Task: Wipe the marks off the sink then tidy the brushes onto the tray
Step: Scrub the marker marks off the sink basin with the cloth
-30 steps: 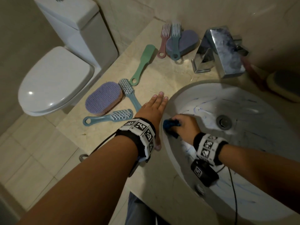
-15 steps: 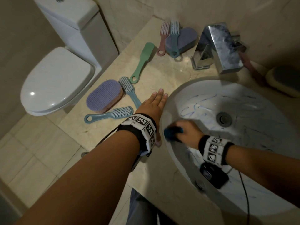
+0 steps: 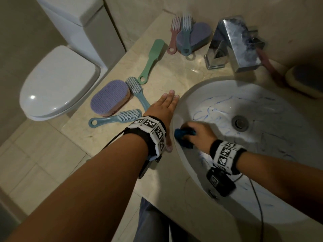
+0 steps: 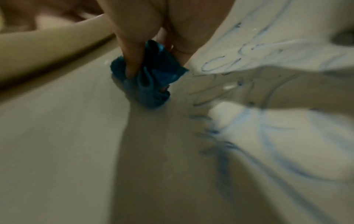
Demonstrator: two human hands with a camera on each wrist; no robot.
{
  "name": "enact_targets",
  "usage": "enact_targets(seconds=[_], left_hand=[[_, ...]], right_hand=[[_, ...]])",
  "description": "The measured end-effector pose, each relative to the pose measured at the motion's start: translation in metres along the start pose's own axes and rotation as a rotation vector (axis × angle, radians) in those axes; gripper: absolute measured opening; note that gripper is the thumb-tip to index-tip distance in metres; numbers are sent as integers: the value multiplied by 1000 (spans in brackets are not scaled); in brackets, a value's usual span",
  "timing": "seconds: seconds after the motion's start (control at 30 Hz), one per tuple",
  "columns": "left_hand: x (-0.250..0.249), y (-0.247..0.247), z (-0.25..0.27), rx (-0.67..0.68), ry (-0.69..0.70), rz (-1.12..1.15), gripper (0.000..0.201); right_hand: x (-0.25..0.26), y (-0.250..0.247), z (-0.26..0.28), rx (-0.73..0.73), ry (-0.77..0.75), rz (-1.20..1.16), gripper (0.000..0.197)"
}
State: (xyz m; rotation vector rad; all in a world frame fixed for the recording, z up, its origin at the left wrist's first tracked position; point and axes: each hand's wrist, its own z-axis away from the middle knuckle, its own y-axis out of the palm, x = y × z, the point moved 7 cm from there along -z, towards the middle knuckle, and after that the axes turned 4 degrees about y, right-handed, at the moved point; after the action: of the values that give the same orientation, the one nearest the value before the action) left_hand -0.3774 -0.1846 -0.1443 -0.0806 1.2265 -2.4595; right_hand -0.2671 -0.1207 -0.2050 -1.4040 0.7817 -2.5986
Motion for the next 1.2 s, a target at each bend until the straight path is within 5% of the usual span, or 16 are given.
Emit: enact_targets(seconds=[0.07,0.23,0.3,0.5,0.6,0.7,0.83,1.03,1.2], left_hand=[[0,-1,0,-2,-2,0,161],[0,-1,0,12,-4,16,162],[0,0,-2,22,-6,31,165],[0,0,-2,22,-18,-1,164],[0,0,-1,13,-13,-8,164],[0,-1,-2,-6,-3,-35,163],[-3,-3,2,2,-3,-39,160],[-6,-7,8,44,-15,-48,158],[-5,-23,3,33,11,-83,145]], right_hand=[[2,2,6,54,9,-19,27],[-23,6,81,456,-3,242,34],[-26,5,79,438,6,255,34],[1,5,34,89,-41,46,35],[-6,8,64,311,-147,265,36],[-24,5,96,526,-97,307,38],[-19,8,73,409,-95,213,36],[10,-2,7,-31,65,-59,35],[9,0,16,42,78,4,36]])
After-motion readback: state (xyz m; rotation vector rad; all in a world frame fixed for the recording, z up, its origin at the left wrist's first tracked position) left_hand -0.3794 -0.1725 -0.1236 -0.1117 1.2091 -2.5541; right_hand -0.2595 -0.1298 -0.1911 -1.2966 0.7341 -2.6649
